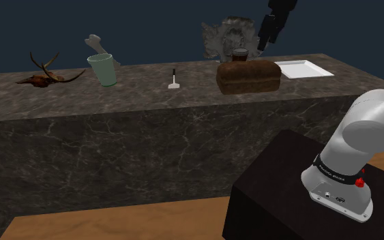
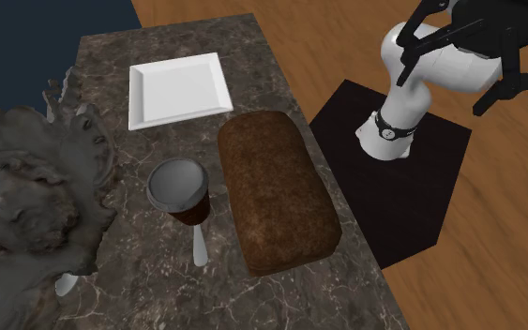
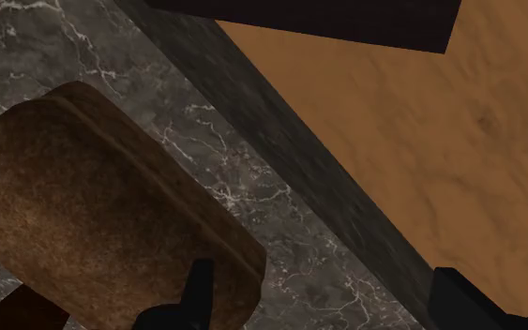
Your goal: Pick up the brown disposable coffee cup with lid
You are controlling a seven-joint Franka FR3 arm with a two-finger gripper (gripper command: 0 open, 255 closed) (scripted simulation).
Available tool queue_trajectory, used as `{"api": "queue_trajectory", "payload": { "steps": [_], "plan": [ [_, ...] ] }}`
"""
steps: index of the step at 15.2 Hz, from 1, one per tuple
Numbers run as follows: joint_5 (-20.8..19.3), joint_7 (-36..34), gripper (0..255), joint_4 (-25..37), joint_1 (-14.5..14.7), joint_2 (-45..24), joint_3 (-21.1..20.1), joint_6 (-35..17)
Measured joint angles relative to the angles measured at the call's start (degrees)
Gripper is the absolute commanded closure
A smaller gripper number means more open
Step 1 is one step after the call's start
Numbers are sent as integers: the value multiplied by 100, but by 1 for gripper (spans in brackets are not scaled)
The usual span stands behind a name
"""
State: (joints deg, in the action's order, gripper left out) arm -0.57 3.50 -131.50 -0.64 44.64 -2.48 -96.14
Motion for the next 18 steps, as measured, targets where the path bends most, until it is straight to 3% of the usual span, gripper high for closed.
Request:
{"api": "queue_trajectory", "payload": {
  "steps": [3, 9, 18],
  "plan": [
    [-79, 345, 0, 40, 18, -91, 222, -9],
    [-369, 2025, 0, 351, 145, -767, 1207, -173],
    [-277, 4732, 0, 1796, 456, -2624, 2596, -158]
  ]
}}
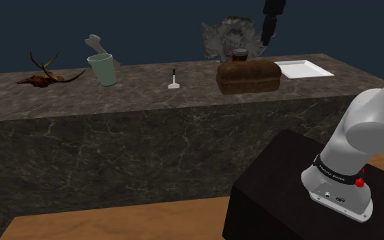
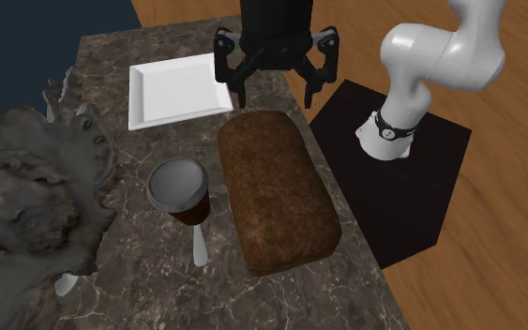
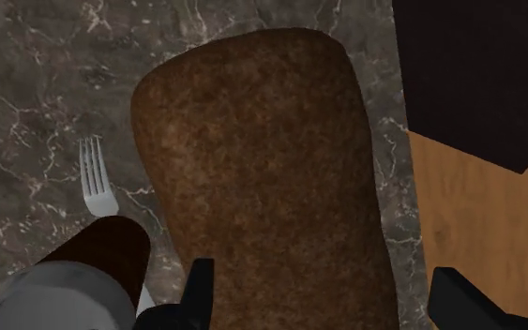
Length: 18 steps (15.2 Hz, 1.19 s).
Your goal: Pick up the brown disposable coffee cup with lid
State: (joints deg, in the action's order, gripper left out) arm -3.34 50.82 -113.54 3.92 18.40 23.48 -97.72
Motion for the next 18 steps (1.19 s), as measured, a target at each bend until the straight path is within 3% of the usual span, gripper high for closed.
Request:
{"api": "queue_trajectory", "payload": {
  "steps": [6, 9, 14, 18],
  "plan": [
    [602, 1849, 0, 1455, 24, -1671, 636, 282],
    [1006, 2775, 0, 2326, -192, -2604, 805, 530],
    [1598, 3833, 0, 3967, -732, -4095, 730, 1088],
    [1605, 3918, 0, 3702, -701, -4136, 702, 811]
  ]
}}
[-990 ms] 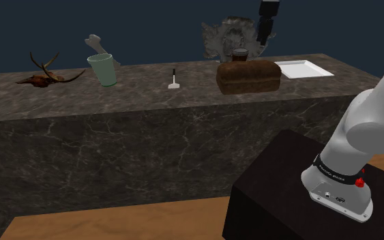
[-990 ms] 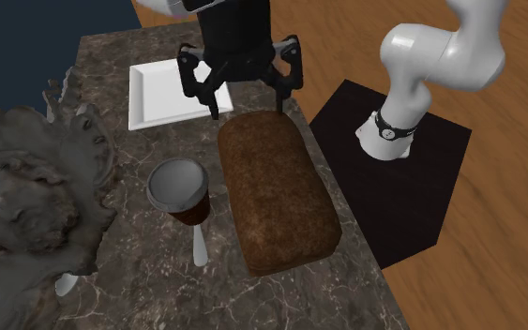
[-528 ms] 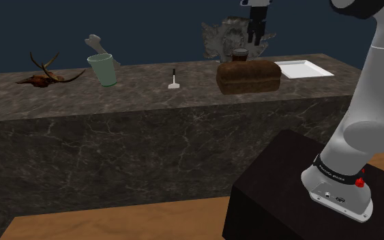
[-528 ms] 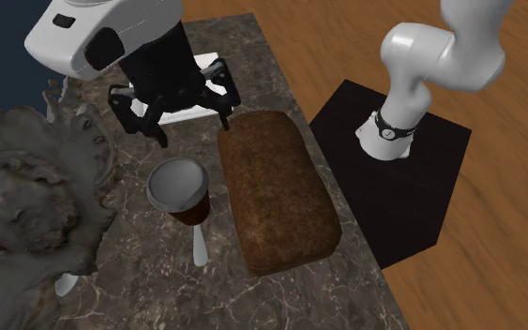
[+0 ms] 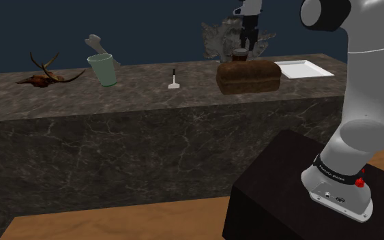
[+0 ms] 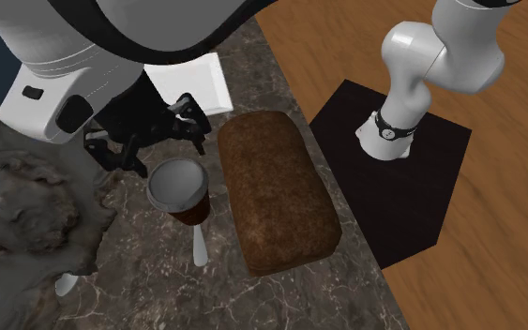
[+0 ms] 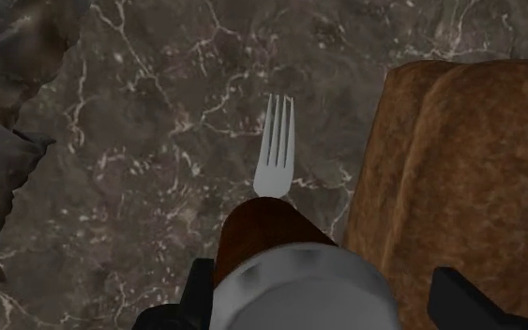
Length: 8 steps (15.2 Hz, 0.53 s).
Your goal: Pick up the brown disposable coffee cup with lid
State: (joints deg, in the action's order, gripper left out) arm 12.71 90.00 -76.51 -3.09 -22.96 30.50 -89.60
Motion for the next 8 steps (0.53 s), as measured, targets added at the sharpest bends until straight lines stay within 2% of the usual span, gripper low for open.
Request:
{"api": "queue_trajectory", "payload": {
  "steps": [3, 4, 8],
  "plan": [
    [10, 28, 0, -189, 14, -22, -7, -204],
    [7, 30, 255, -226, 20, -14, -8, -234],
    [5, 33, 255, -252, 24, -1, -5, -259]
  ]
}}
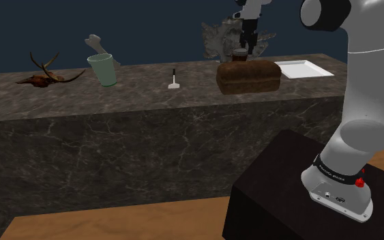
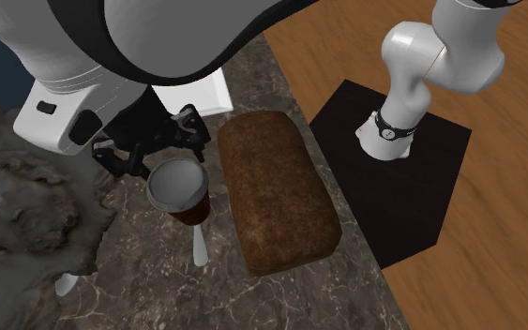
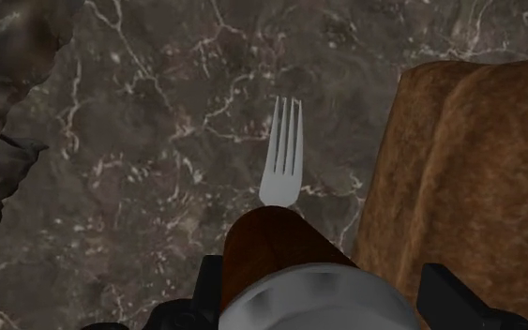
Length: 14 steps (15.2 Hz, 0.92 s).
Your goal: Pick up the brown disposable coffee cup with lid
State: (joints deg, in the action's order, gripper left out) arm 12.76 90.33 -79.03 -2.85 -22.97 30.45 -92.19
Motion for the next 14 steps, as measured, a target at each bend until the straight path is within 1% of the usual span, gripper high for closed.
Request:
{"api": "queue_trajectory", "payload": {
  "steps": [7, 9, 14],
  "plan": [
    [-1, -3, 255, 32, -4, -4, 1, 32],
    [-7, -14, 255, 130, -11, 8, 4, 144],
    [26, -32, 255, 618, -96, -78, 6, 547]
  ]
}}
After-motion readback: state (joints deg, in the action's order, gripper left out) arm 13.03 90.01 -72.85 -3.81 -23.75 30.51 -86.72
